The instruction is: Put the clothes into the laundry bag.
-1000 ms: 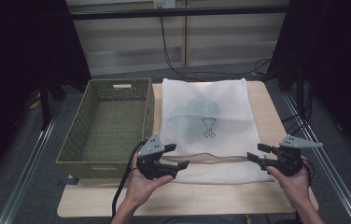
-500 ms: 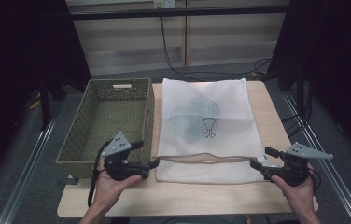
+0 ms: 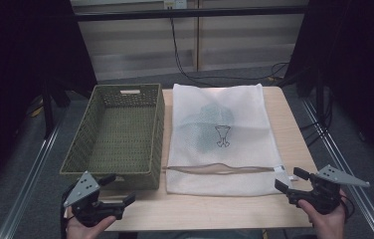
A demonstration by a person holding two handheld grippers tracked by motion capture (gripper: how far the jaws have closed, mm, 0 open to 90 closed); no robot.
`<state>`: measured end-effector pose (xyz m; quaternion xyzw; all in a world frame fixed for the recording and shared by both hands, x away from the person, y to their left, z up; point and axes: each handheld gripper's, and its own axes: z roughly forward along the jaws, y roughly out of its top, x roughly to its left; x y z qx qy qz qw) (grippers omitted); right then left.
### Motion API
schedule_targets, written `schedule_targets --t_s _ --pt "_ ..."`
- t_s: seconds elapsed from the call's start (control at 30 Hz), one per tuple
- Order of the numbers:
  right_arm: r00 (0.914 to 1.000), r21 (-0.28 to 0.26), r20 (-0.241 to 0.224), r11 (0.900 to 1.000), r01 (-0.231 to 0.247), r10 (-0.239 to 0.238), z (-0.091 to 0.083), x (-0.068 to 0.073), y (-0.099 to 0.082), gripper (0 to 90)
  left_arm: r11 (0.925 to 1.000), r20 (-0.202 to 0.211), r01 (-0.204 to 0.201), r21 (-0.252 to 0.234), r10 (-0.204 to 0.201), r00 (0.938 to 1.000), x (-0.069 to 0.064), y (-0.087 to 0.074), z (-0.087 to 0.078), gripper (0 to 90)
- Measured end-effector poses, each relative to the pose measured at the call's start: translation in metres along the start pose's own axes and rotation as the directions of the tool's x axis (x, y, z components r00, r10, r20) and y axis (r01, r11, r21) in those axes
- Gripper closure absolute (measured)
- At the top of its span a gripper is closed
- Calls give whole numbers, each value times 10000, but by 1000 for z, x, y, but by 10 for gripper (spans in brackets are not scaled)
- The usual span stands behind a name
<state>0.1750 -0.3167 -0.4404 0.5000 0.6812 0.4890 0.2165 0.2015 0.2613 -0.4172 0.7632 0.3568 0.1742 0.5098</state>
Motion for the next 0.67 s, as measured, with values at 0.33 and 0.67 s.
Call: schedule_targets --t_s 0.33,0.67 --pt "9960 -392 625 9974 -611 635 -15 -6 -10 143 9971 -284 507 -575 -524 9982 21 -26 -32 21" --pt "9926 -391 1038 9975 -591 629 -20 -15 -18 138 9936 -1091 247 -1101 -368 9933 31 -27 -41 21"
